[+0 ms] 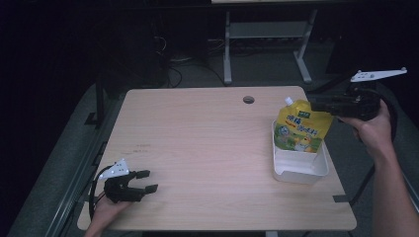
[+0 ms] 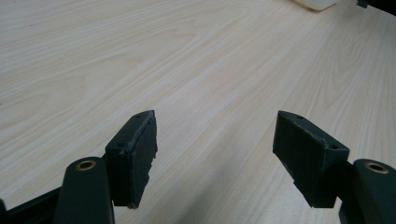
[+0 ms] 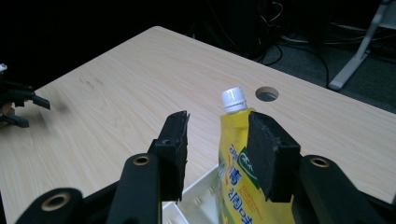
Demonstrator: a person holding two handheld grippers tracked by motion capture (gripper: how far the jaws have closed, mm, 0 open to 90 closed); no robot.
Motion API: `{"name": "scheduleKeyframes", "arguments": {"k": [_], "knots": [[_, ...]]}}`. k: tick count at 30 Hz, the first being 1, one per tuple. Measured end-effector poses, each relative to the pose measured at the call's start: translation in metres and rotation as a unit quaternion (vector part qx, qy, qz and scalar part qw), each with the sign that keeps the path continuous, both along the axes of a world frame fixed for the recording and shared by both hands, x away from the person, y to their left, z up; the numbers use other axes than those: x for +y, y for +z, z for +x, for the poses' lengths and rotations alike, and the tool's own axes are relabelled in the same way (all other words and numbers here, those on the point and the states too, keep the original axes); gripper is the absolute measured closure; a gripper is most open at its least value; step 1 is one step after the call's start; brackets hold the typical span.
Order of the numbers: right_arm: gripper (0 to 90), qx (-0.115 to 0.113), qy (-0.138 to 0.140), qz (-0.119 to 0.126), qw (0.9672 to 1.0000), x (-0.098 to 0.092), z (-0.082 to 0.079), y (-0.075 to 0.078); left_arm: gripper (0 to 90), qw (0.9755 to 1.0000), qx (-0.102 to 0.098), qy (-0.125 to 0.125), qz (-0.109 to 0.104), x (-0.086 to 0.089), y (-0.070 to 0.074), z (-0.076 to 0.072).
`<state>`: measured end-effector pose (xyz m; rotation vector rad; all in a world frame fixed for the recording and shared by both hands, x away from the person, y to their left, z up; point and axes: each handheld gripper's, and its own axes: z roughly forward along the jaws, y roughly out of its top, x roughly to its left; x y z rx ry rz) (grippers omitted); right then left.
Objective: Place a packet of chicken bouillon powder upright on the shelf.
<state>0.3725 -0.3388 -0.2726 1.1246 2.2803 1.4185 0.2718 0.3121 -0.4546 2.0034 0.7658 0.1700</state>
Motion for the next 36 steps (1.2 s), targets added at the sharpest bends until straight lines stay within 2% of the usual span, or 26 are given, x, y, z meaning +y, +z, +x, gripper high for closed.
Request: {"name": "scheduleKeyframes", "arguments": {"k": [9,18,24,36], "knots": [[55.4,-0.013,-0.002,-0.01,0.9999,-0.002,-0.025,0.01,29.5,0.9999,0.0,-0.01,-0.003,-0.001,0.001,0.0],[54.4,-0.01,-0.02,-0.019,0.9996,-0.015,-0.053,0.008,29.3,0.9997,0.002,-0.023,-0.001,-0.004,0.001,0.0],[53.2,-0.015,-0.02,-0.022,0.9994,-0.016,-0.073,0.008,29.2,0.9995,0.001,-0.031,0.001,-0.007,0.002,0.0],[50.1,-0.007,-0.006,-0.03,0.9995,-0.002,-0.102,-0.009,29.0,0.9991,-0.003,-0.043,0.005,-0.012,0.004,-0.003]]}}
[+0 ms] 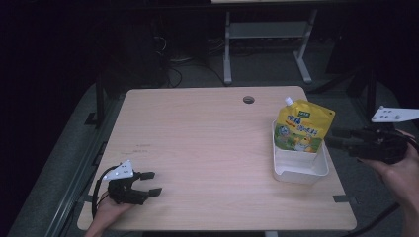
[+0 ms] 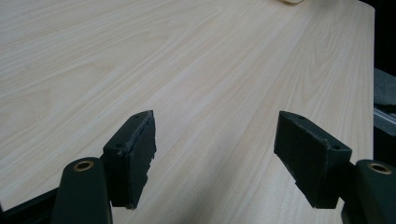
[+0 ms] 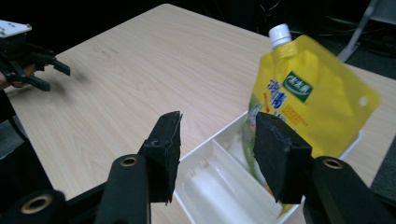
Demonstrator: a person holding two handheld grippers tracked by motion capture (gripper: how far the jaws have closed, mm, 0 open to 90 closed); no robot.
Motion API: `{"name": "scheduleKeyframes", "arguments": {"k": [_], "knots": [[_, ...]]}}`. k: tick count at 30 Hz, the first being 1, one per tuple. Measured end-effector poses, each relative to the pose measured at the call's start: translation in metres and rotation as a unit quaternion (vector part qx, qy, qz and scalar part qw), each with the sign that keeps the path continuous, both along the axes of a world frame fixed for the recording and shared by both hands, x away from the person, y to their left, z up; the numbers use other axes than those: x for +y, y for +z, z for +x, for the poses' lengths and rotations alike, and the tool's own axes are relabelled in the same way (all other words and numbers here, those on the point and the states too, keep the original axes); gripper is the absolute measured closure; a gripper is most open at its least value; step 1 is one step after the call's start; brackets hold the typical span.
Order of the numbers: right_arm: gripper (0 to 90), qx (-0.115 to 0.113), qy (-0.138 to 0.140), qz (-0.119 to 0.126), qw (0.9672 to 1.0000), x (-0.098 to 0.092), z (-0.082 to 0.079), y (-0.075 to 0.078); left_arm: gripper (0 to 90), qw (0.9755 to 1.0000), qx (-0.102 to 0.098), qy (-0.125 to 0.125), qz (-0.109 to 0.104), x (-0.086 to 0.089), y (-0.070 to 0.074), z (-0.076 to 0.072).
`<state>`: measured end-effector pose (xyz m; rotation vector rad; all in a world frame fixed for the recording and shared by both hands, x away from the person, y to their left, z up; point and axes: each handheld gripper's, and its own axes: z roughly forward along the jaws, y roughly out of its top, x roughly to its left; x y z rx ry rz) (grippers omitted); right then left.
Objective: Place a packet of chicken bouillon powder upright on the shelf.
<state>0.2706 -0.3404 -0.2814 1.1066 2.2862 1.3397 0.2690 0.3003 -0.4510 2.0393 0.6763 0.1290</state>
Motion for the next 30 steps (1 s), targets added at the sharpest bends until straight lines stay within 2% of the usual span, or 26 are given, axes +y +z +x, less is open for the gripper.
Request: {"name": "scheduleKeyframes", "arguments": {"k": [13,23,30], "knots": [[46.0,0.026,0.011,-0.001,0.9996,0.029,-0.01,-0.027,28.6,1.0,-0.002,-0.005,0.003,-0.002,0.001,0.0],[44.0,0.037,0.038,-0.002,0.9986,0.06,-0.012,-0.039,28.3,1.0,-0.004,-0.006,0.002,-0.002,0.002,-0.001],[41.8,0.036,0.068,-0.002,0.9971,0.085,-0.011,-0.045,28.0,0.9999,-0.006,-0.008,0.004,-0.002,0.003,-0.002]]}}
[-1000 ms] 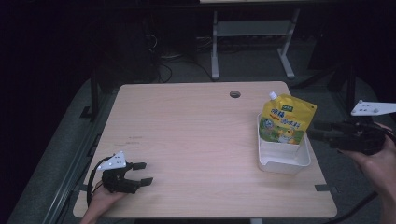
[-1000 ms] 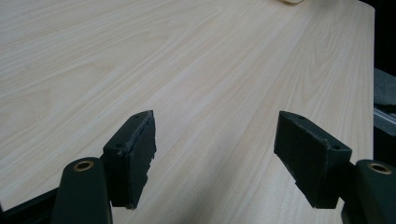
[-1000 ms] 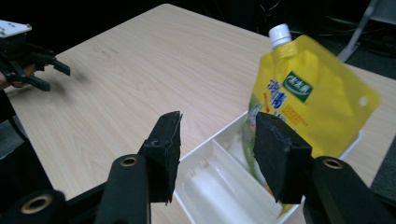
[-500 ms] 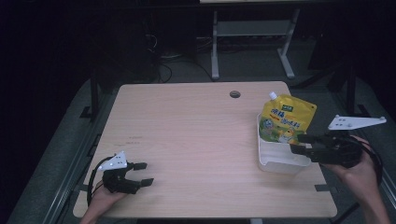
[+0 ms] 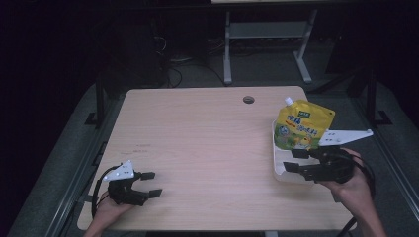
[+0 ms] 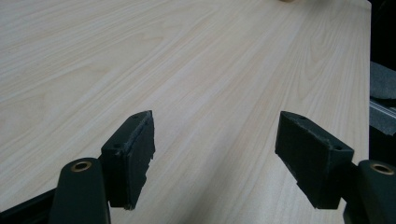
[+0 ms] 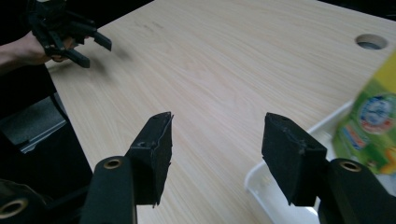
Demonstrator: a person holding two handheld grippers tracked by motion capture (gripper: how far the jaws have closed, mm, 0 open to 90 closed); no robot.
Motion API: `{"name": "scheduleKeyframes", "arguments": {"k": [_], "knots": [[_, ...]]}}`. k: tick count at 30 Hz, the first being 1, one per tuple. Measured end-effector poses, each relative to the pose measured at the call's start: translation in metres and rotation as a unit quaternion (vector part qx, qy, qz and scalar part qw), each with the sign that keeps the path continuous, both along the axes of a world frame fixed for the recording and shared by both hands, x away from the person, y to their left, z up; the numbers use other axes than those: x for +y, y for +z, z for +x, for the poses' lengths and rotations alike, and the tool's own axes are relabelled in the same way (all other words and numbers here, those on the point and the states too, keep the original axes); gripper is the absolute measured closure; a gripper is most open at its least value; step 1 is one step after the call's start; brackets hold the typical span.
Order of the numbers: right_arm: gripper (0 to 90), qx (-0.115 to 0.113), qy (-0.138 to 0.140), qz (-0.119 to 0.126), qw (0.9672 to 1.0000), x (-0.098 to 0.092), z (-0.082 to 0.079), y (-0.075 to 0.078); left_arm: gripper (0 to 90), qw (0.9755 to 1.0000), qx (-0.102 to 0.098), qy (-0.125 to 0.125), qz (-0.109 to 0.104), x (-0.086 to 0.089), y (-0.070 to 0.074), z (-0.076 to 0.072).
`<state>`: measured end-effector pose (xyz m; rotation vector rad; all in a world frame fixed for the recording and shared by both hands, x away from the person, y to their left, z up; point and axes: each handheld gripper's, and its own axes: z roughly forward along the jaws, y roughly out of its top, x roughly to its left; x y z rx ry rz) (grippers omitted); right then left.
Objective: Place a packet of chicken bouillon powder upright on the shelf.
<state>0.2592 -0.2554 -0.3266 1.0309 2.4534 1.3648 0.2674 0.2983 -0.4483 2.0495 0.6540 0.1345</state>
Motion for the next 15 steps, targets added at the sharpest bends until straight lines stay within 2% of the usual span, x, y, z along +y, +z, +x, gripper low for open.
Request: {"name": "scheduleKeyframes", "arguments": {"k": [7,15], "knots": [[38.9,0.007,0.026,-0.003,0.9996,0.025,0.006,-0.009,27.9,1.0,0.001,-0.001,0.001,0.0,0.0,0.0],[37.3,0.012,0.047,0.005,0.9988,0.048,0.014,-0.016,26.7,1.0,0.003,-0.004,0.002,-0.001,0.001,0.0]]}}
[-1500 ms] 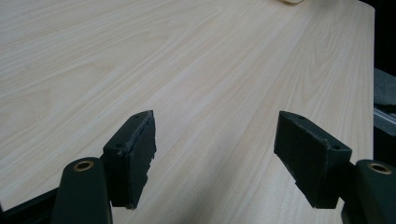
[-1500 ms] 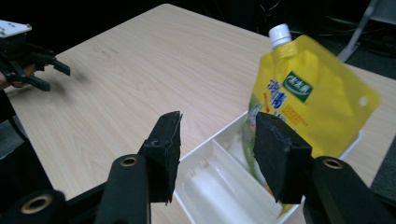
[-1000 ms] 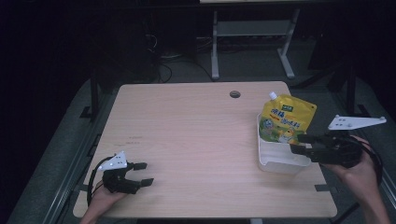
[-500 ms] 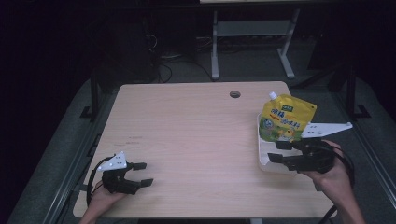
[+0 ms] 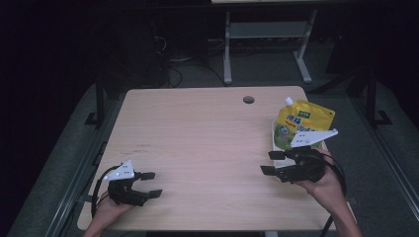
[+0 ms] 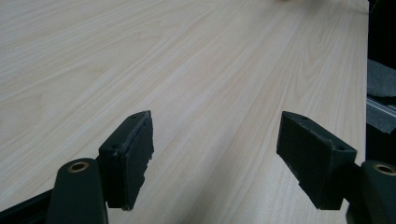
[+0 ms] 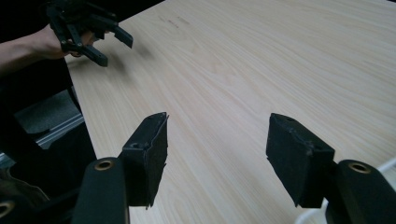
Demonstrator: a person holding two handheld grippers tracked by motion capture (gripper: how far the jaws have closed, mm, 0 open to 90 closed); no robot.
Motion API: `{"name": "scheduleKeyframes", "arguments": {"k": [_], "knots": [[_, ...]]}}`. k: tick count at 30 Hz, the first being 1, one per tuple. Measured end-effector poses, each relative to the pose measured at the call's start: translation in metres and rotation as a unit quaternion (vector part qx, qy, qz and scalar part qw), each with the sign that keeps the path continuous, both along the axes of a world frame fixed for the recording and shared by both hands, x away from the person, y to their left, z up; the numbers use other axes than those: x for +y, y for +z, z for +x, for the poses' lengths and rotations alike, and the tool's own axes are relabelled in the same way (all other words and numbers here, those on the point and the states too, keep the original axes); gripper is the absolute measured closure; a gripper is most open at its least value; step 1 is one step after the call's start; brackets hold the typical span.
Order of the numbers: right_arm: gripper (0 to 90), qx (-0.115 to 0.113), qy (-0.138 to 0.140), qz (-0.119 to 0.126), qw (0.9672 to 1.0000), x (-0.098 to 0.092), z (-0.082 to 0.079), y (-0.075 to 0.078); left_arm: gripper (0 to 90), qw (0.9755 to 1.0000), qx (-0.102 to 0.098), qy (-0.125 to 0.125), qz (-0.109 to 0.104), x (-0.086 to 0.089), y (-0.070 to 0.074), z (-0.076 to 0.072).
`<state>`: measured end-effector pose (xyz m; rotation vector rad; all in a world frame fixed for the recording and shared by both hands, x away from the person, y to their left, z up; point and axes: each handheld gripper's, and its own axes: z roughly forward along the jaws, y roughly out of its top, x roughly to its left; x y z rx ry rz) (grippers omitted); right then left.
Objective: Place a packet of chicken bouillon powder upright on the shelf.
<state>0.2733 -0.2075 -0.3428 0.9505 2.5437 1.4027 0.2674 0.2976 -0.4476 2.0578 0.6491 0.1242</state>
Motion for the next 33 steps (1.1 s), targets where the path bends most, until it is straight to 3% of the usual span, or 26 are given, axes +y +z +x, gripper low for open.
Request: {"name": "scheduleKeyframes", "arguments": {"k": [22,33], "knots": [[34.4,0.022,0.043,-0.003,0.9988,0.052,0.013,-0.026,20.8,1.0,0.0,0.004,0.009,-0.001,0.002,-0.001],[33.2,0.033,0.055,-0.007,0.9979,0.076,0.014,-0.048,20.5,0.9999,-0.003,0.004,0.011,-0.001,0.004,-0.002]]}}
